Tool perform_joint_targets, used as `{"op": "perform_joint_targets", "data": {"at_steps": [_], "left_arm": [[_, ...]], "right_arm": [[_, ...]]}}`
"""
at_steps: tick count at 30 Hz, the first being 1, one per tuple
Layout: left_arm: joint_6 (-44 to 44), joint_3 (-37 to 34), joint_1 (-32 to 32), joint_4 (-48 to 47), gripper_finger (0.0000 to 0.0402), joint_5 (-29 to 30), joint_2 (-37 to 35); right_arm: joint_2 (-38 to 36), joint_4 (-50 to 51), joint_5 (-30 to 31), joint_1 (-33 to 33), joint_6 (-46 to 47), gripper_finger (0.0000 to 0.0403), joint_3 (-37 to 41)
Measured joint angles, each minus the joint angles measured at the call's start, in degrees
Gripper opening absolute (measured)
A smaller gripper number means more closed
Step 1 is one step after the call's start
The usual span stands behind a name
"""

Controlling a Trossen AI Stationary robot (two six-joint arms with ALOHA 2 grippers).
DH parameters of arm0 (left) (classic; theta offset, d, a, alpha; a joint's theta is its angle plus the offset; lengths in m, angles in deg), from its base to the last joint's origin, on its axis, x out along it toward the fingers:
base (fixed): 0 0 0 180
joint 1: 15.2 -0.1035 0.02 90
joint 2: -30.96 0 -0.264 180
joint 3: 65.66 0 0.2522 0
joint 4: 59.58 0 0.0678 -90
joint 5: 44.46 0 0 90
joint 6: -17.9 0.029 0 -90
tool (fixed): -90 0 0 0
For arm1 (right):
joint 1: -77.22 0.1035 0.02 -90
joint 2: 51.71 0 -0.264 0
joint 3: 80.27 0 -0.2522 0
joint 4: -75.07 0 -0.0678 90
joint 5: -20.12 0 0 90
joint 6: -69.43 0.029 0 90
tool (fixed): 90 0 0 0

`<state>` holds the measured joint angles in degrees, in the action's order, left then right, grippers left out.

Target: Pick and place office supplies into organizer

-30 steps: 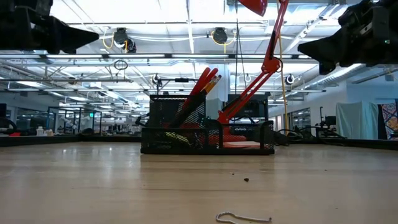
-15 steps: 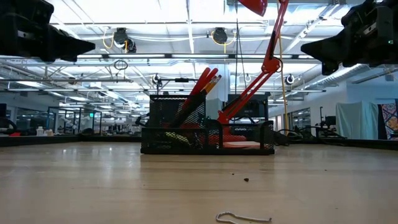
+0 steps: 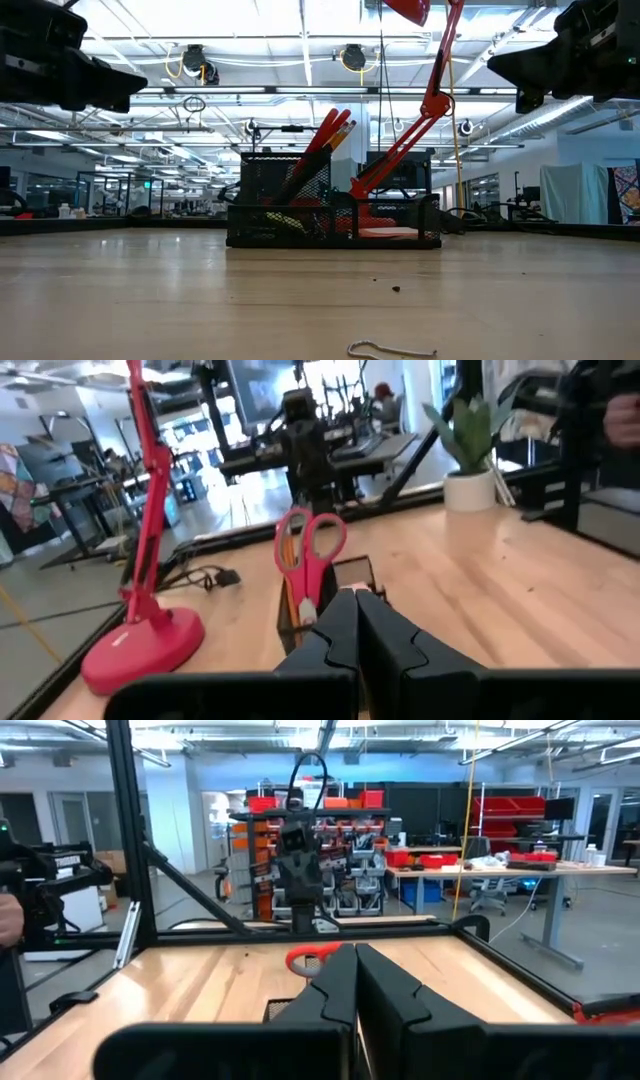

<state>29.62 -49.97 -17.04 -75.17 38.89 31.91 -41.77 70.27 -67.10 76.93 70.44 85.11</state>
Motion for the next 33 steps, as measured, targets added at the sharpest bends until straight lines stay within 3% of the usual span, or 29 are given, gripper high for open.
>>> {"op": "perform_joint_targets", "data": {"at_steps": [28,33], "left_arm": [[-0.02,-0.15,-0.05,0.36,0.0001,0.04,1.33],[1.05,-0.15,-0.05,0.05,0.0009,2.45,1.33]], "right_arm": [[-0.03,-0.38,0.09,-0.02,-0.11,0.0000,0.02],[-0.02,-0.42,0.09,-0.02,-0.98,0.0000,0.02]]}}
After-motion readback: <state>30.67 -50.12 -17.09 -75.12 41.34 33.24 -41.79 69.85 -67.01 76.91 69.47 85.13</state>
